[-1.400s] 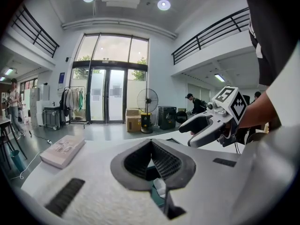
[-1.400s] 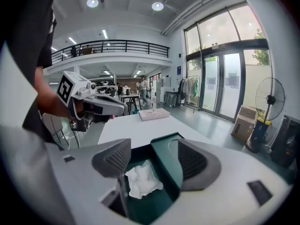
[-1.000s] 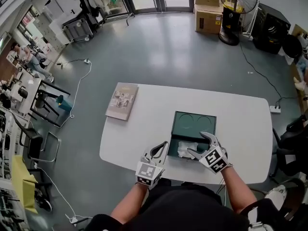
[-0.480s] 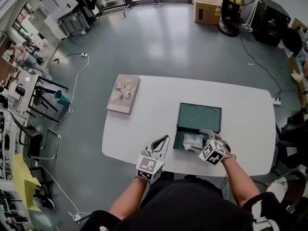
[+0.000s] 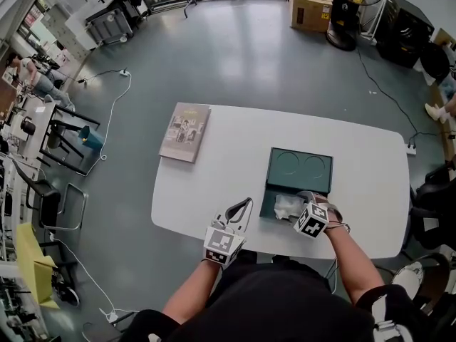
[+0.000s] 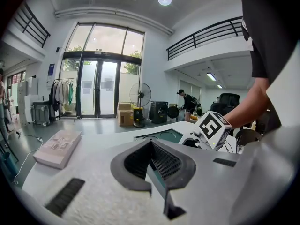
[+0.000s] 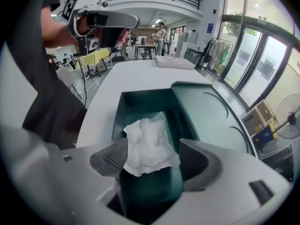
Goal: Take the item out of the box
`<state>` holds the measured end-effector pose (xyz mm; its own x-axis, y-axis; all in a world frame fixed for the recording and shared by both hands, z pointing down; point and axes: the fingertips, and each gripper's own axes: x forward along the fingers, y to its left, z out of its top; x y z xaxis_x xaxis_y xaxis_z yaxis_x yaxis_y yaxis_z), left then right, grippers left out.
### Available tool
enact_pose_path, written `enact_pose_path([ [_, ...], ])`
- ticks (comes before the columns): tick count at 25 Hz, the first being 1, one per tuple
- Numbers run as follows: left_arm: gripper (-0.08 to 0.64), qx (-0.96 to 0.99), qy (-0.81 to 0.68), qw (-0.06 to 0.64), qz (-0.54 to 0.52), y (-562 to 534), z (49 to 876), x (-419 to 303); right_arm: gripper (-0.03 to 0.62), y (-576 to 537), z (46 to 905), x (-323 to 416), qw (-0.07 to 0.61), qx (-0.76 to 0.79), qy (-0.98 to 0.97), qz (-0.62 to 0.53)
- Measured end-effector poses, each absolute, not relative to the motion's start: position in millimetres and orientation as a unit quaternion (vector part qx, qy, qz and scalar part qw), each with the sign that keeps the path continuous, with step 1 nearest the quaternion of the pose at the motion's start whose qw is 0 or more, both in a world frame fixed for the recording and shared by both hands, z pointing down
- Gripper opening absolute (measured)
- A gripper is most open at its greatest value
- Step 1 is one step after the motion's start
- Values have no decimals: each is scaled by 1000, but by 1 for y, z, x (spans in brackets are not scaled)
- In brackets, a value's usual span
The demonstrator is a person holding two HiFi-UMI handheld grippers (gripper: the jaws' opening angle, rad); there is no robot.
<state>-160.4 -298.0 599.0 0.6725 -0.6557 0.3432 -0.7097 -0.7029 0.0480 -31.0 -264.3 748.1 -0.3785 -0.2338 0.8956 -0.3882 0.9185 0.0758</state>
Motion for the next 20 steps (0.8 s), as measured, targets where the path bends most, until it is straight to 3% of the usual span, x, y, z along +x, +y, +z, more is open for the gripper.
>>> enact_pose_path([
  [20, 11, 904, -385, 102, 156, -298, 607, -161, 276, -263, 778, -36, 565, 133, -812, 68],
])
